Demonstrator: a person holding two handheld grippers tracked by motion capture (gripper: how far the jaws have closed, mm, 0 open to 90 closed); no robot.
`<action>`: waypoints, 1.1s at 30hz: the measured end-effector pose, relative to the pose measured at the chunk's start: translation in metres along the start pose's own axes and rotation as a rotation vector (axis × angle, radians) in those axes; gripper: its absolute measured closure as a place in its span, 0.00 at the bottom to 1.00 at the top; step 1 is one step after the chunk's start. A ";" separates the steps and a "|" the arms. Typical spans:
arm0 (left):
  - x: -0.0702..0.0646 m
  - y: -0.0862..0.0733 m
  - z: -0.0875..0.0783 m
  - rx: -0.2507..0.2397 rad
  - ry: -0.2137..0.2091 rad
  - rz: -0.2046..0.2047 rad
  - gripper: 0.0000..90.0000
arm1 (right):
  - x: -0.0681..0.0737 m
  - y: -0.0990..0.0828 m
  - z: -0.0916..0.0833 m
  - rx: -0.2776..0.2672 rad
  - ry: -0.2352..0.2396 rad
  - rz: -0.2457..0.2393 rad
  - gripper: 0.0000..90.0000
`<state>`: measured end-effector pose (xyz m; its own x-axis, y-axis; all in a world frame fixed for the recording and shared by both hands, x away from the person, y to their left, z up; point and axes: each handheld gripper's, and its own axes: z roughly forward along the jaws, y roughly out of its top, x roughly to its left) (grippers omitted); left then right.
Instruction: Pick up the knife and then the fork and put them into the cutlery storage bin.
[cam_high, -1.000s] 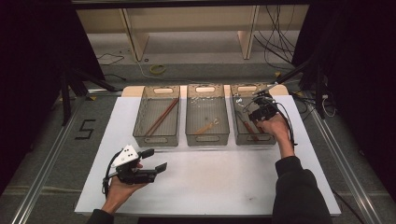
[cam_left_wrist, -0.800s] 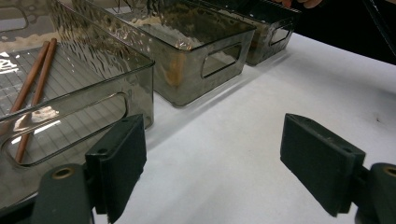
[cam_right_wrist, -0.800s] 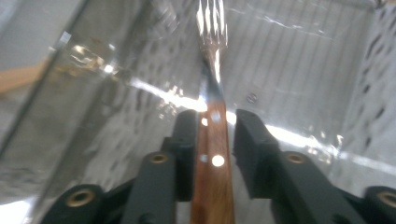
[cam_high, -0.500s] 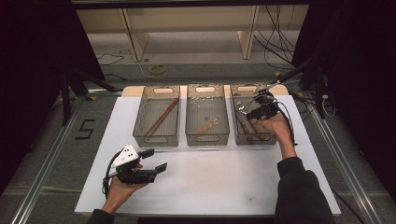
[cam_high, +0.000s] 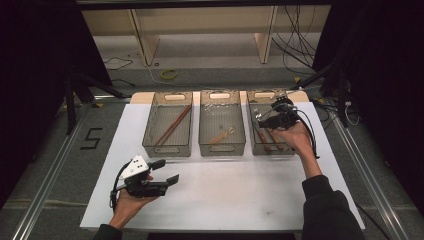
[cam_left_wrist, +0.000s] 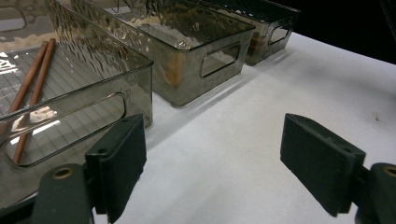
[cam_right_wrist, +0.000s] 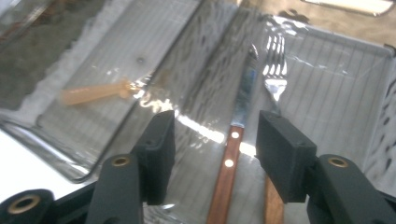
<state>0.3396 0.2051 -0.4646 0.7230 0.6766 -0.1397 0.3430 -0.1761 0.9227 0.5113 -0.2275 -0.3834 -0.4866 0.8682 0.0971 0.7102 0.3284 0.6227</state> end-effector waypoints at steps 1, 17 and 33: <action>0.000 0.000 0.000 -0.001 0.000 0.000 0.24 | 0.002 -0.001 -0.001 -0.008 0.011 -0.001 0.51; 0.001 0.000 0.000 -0.002 -0.019 -0.014 0.24 | 0.038 -0.031 -0.024 -0.172 0.075 -0.051 0.44; 0.001 0.000 0.002 0.004 -0.024 -0.020 0.24 | 0.062 -0.061 -0.029 -0.247 0.167 -0.080 0.38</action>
<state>0.3415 0.2041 -0.4650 0.7300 0.6626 -0.1672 0.3600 -0.1650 0.9182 0.4228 -0.2045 -0.3932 -0.6275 0.7633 0.1540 0.5313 0.2752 0.8013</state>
